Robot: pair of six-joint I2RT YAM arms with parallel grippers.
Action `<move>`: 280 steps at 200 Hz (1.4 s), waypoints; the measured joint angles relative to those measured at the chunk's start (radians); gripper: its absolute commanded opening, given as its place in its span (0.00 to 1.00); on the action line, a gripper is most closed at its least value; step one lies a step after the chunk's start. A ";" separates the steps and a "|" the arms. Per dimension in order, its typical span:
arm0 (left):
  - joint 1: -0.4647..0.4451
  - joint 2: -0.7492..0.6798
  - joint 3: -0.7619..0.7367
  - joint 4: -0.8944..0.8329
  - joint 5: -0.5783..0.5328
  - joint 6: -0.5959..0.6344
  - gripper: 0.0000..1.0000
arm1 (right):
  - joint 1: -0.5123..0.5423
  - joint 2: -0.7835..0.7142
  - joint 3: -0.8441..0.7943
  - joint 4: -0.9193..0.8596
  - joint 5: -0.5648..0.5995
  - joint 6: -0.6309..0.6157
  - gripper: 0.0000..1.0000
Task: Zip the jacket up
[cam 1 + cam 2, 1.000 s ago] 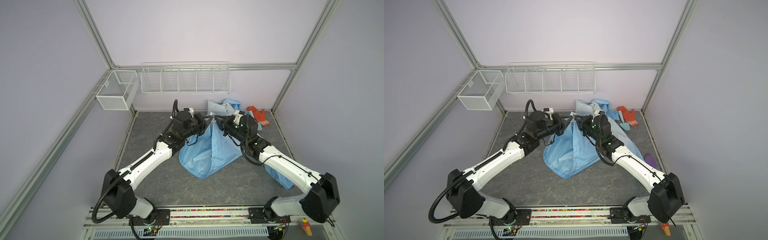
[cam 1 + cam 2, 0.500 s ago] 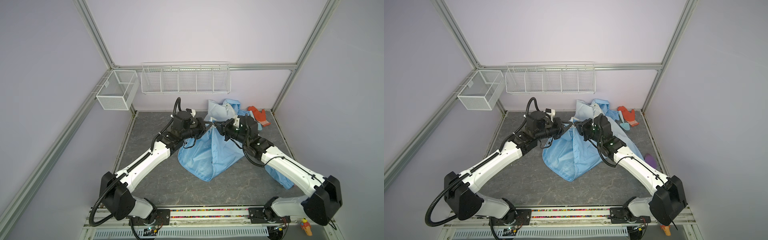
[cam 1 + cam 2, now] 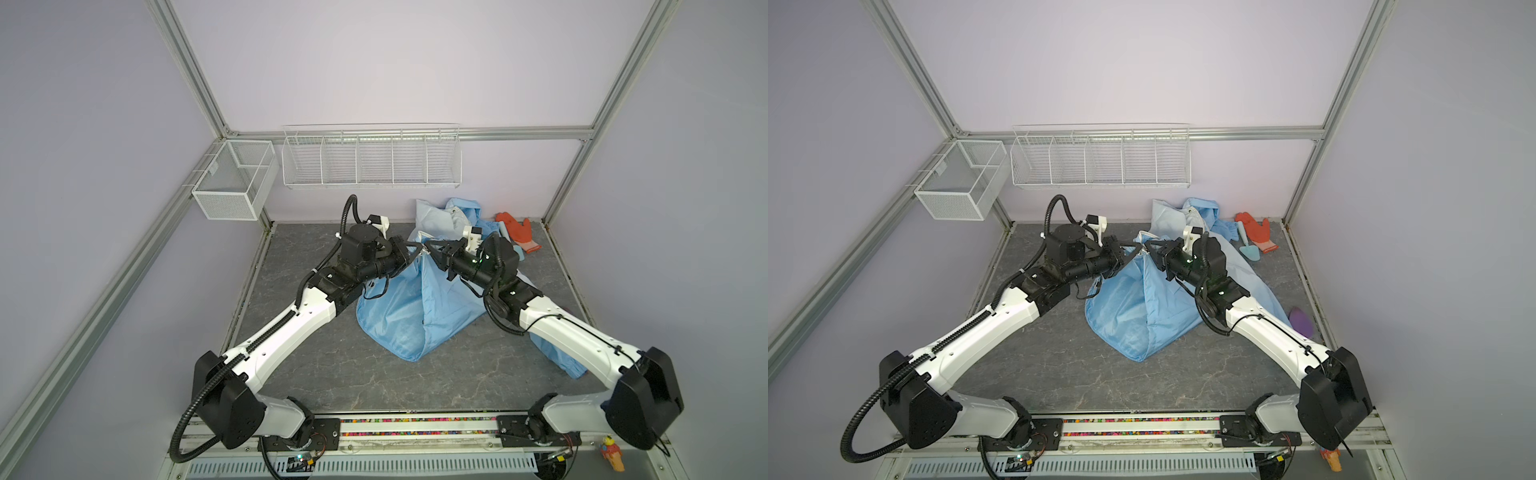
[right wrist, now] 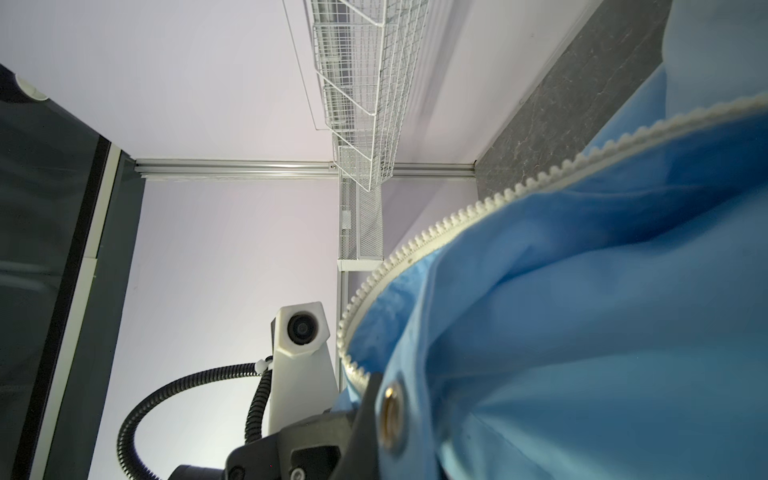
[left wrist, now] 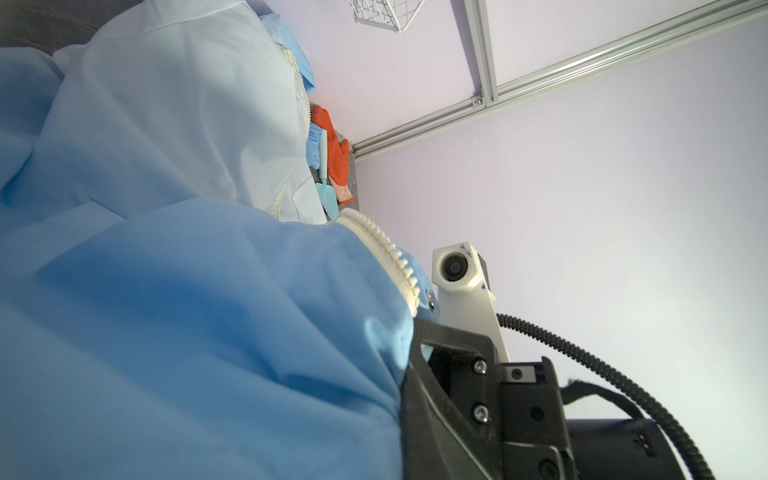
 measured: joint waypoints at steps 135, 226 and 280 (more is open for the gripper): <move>0.010 -0.061 -0.087 0.188 -0.004 -0.033 0.00 | -0.045 0.090 -0.023 0.386 -0.188 -0.089 0.07; 0.009 -0.043 -0.147 0.293 0.098 -0.082 0.00 | -0.049 -0.037 -0.108 0.264 -0.159 -0.241 0.07; -0.014 -0.017 -0.177 0.381 0.100 -0.144 0.00 | -0.053 -0.115 -0.151 0.185 -0.103 -0.287 0.07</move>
